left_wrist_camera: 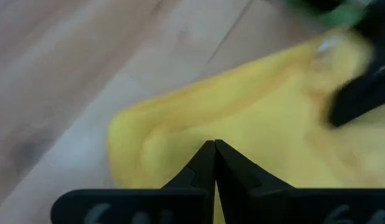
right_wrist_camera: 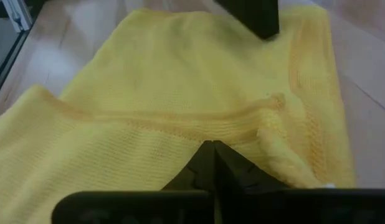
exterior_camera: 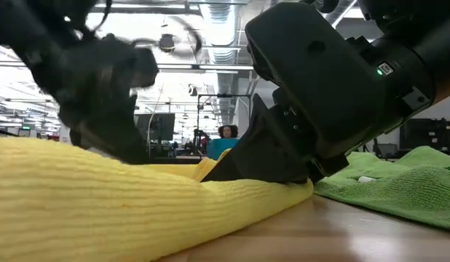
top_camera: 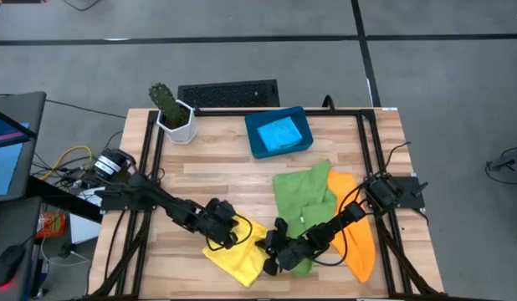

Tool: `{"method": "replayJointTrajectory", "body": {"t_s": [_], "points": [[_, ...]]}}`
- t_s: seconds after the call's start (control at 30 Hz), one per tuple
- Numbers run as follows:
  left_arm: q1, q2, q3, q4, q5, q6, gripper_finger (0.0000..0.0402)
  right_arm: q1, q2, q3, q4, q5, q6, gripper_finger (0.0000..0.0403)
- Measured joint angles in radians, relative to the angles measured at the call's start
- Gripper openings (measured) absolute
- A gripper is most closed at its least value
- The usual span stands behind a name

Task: Fold microfiber towels
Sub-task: Fold the yellow microfiber cloth

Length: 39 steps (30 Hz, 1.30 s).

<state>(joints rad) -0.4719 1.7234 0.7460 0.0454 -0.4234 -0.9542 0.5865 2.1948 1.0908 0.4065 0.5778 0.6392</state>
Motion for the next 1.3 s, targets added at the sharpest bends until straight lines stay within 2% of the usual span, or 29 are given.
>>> {"method": "replayJointTrajectory", "body": {"t_s": [0.17, 0.43, 0.6, 0.7, 0.83, 0.93, 1.13, 1.3], "points": [[0.057, 0.024, 0.004, -0.073, -0.016, -0.077, 0.0, 0.0, 0.0, 0.0, -0.004, 0.001, -0.005, 0.0019], [0.103, -0.015, 0.013, -0.107, 0.032, -0.081, 0.0, -0.001, 0.002, -0.001, -0.006, 0.001, -0.011, 0.0034], [0.09, -0.126, 0.063, -0.232, 0.035, -0.092, 0.0, -0.008, 0.001, -0.001, -0.006, -0.001, -0.011, 0.0025], [0.07, -0.22, 0.105, -0.279, -0.023, -0.1, 0.0, -0.014, 0.001, -0.002, -0.006, -0.002, 0.004, 0.002], [-0.024, -0.29, 0.123, -0.148, -0.084, -0.044, 0.0, -0.033, 0.001, -0.002, 0.003, -0.012, 0.021, 0.0023], [-0.115, -0.257, 0.122, -0.077, -0.089, -0.025, 0.0, -0.046, 0.002, -0.002, 0.01, -0.013, 0.023, 0.003], [-0.258, -0.078, 0.131, 0.077, -0.174, -0.069, 0.0, -0.088, 0.002, -0.002, 0.01, -0.01, 0.019, 0.0026], [-0.288, 0.041, 0.244, 0.0, -0.162, -0.065, 0.0, -0.123, 0.002, -0.002, 0.021, -0.01, 0.018, 0.002]]}}
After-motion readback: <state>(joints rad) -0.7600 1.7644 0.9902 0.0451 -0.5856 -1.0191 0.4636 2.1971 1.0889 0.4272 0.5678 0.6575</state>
